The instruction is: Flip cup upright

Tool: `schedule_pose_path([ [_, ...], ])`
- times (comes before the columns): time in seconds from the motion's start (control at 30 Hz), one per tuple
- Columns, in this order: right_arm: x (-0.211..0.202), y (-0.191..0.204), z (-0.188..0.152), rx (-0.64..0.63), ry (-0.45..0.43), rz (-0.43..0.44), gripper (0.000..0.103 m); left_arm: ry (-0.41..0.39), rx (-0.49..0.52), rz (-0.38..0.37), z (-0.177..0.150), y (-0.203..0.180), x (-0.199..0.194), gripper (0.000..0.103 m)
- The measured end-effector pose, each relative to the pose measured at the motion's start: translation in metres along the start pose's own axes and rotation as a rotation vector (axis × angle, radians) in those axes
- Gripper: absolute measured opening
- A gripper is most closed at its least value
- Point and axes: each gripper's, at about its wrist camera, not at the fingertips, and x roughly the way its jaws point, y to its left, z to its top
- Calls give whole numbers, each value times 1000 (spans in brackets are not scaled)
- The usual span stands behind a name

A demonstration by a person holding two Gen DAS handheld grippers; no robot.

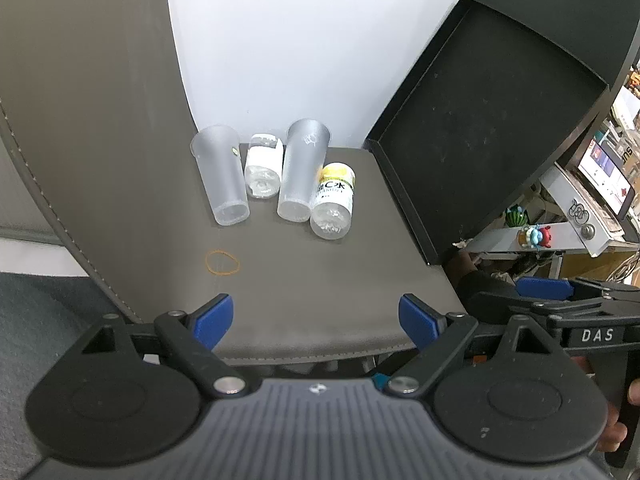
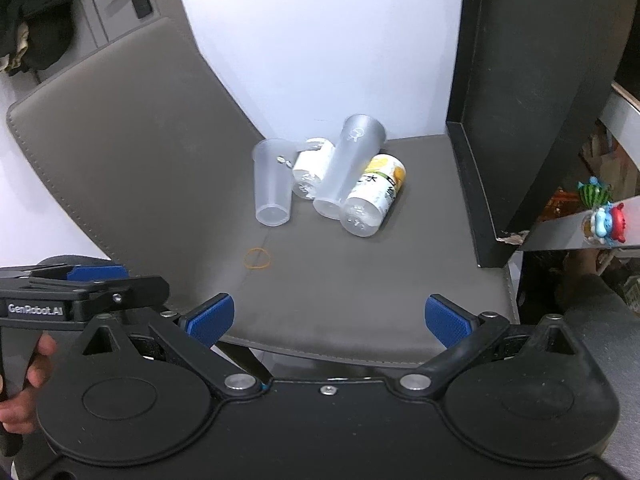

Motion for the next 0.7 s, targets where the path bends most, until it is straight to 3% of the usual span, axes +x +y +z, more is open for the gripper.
schedule_pose_path([
  [0.7,6,-11,6,31,10,-8,103,7,26,10,10,-3,11,89],
])
